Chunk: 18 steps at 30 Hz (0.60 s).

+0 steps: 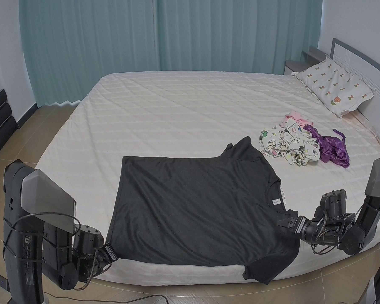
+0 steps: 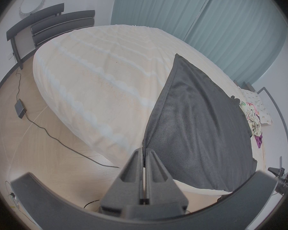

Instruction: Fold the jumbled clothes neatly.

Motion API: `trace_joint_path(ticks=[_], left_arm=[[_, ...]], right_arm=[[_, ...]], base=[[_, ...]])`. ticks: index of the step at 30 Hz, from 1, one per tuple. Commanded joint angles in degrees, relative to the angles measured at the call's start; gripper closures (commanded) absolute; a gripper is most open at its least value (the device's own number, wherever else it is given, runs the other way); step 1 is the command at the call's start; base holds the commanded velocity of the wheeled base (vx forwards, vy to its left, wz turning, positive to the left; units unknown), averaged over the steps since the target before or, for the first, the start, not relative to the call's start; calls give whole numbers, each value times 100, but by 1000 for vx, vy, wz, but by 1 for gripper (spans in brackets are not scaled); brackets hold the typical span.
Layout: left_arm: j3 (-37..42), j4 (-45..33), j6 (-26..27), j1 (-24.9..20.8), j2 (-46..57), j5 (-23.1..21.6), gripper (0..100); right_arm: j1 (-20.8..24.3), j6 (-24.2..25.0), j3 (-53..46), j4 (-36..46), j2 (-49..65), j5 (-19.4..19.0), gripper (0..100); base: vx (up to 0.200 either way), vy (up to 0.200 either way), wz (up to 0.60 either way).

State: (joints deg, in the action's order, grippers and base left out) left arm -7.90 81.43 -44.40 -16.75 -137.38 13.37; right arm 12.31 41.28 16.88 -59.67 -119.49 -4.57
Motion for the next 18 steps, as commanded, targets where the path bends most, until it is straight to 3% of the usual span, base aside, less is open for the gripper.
trace_joint_path(ticks=[1,9,18], left_arm=[[350,-40,362,14,88,25,100],[350,-93,494,146,-9,78,100],[333,-84,537,128,-176,104,100]], right_arm=[[-396,-428,105,61,-382,-35,0],[-862,-1183,166,79,-725,-141,0],[-836,-1236,562,123,-1023,-378,0]], base=[[0,0,0],[0,0,0],[0,0,0]])
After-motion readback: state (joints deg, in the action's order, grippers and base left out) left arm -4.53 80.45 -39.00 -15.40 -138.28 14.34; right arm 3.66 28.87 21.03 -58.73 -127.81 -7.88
